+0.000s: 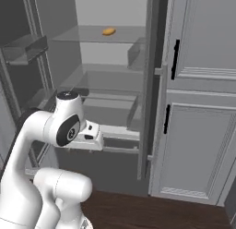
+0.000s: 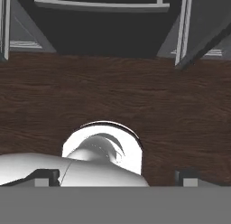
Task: Place one potato and one steak in each tupperware on the nearby counter, to pack two identical lunches.
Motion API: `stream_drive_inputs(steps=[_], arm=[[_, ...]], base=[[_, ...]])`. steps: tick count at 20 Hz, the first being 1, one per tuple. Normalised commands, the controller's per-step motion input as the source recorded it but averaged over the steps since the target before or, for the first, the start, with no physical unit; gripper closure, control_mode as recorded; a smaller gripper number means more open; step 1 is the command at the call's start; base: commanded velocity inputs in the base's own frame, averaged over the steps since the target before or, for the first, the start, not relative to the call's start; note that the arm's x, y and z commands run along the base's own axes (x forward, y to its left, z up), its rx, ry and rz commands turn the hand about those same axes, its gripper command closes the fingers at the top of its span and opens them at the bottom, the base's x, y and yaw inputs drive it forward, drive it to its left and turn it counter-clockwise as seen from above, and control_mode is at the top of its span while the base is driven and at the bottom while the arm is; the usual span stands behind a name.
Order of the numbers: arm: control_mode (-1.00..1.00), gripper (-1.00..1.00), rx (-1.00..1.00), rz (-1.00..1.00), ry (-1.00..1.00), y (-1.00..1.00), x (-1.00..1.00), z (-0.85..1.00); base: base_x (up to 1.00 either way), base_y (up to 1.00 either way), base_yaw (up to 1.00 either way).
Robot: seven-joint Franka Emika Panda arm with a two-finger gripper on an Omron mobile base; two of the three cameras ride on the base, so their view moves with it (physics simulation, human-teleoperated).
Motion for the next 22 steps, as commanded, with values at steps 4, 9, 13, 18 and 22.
stream_drive_inputs(steps=[4, 9, 13, 18, 22], arm=[[1.00, -1.00, 0.00, 0.00, 0.00, 0.00, 0.00, 0.00], [1.00, -1.00, 0.00, 0.00, 0.00, 0.00, 0.00, 0.00], [1.00, -1.00, 0.00, 0.00, 0.00, 0.00, 0.00, 0.00], [1.00, -1.00, 0.00, 0.00, 0.00, 0.00, 0.00, 0.00], [-1.00, -1.00, -0.07, 0.11, -0.30, 0.15, -0.07, 0.24]], base=[[1.00, 0.36, 0.00], [1.00, 0.35, 0.00], [0.57, 0.39, 0.00], [0.06, 0.18, 0.01], [-0.01, 0.04, 0.01]])
